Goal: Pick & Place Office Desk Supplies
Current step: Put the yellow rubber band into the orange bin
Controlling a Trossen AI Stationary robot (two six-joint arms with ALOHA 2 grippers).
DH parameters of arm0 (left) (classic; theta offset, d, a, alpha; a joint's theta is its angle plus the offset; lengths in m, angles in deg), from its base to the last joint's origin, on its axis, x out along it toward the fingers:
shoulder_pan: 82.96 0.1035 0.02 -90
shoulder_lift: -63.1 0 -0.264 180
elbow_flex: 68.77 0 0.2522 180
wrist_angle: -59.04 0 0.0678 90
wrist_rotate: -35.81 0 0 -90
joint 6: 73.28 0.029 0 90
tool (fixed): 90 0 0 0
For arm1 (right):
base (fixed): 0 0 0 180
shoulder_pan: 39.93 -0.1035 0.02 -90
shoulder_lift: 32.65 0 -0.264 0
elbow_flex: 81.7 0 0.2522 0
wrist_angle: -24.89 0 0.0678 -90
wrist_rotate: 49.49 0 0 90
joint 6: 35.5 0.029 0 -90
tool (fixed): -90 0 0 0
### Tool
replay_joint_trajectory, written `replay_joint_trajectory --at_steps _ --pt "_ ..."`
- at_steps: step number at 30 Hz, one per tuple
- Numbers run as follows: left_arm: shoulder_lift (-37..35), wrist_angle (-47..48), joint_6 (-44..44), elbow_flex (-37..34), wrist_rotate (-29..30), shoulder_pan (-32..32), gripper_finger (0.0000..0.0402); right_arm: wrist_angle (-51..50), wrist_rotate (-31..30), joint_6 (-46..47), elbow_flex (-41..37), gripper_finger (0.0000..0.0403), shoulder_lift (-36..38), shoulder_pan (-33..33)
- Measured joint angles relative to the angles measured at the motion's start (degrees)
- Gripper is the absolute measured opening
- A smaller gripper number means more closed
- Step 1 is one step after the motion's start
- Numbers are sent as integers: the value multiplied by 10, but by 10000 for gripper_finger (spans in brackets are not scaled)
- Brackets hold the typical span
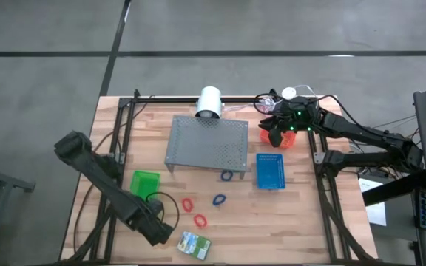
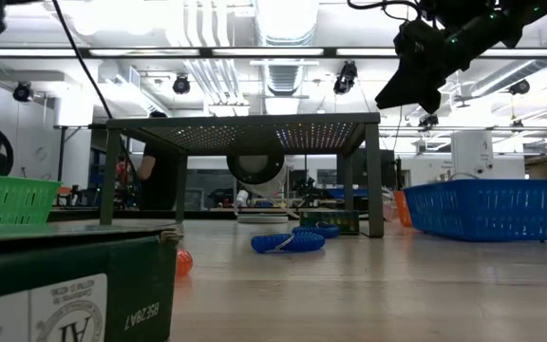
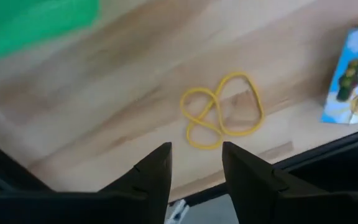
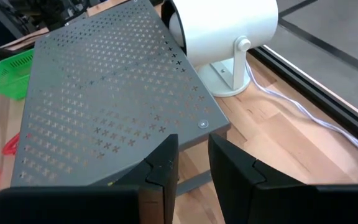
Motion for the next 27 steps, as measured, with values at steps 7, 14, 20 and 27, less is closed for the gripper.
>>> replay_joint_trajectory --at_steps 7,14,20,27 --pt "32 -79 3 0 -13 0 136 0 0 0 -1 93 0 0" --pt "36 -61 3 -1 -11 0 136 0 -1 1 -4 86 0 0" --pt "36 -64 -2 -12 -5 0 135 0 -1 0 -6 78 0 0" --pt "36 -121 -12 -44 -8 -1 135 0 -1 0 -8 79 0 0"
